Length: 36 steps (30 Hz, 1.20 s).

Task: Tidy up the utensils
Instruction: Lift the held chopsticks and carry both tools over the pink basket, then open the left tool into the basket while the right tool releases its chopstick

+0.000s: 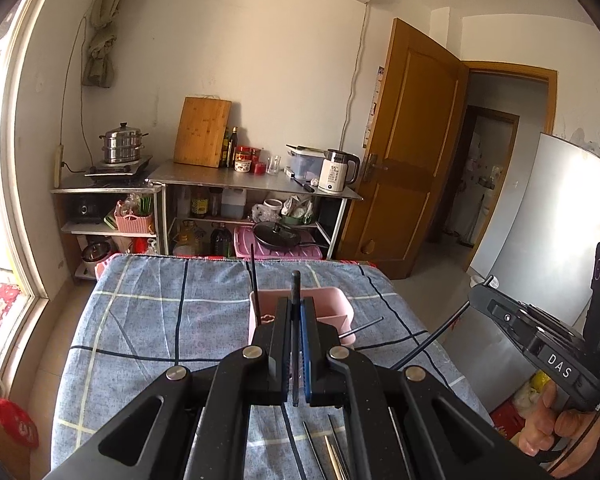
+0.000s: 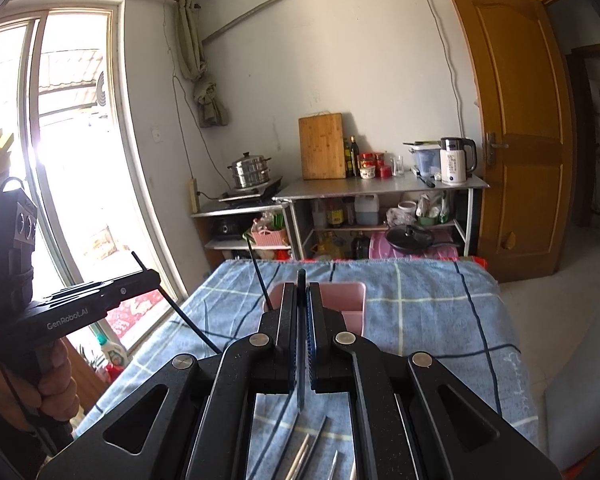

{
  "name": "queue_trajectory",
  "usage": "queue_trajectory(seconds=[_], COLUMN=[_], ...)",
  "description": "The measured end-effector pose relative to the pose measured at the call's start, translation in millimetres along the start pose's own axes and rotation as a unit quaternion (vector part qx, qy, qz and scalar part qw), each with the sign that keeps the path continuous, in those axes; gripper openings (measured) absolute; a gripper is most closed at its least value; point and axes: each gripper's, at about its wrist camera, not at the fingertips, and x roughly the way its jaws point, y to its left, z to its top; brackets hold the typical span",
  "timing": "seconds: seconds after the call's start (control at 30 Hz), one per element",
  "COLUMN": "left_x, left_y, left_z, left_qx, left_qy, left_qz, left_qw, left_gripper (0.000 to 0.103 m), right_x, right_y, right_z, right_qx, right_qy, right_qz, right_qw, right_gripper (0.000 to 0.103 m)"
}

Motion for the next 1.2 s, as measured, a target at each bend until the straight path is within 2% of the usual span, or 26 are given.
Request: queue_trajectory(seconds=[0.37,0.57,0.9,1.2], left_x=[8,23,64,110], left_y=[7,12,31,50], left_z=[43,55,51,31], left_qx=[-0.007,-0.011,-0.034,-0.05], left_qy=[-0.028,-0.03,-0.002,0.041], left_qz=[-0.001,0.003,0.012,0.021], left_qw=[0.9996,0.9995,0.9993,0.9977], left_gripper=[0.004,0.004,0.004,0.004], right_x=[12,24,59,102], right_y=[3,-1,-18,-28], right_z=[36,48,49,26], right_qx=[0.007,0.021,0.052,0.067], right_qy=[-0.03,-0.036,-0.026,0.019], right_qz=[0.01,0.005,-0.005,-0.007], right_qw=[0.999,0.999,0.998,0.998], right_gripper=[0.004,0.004,0.004,0.004])
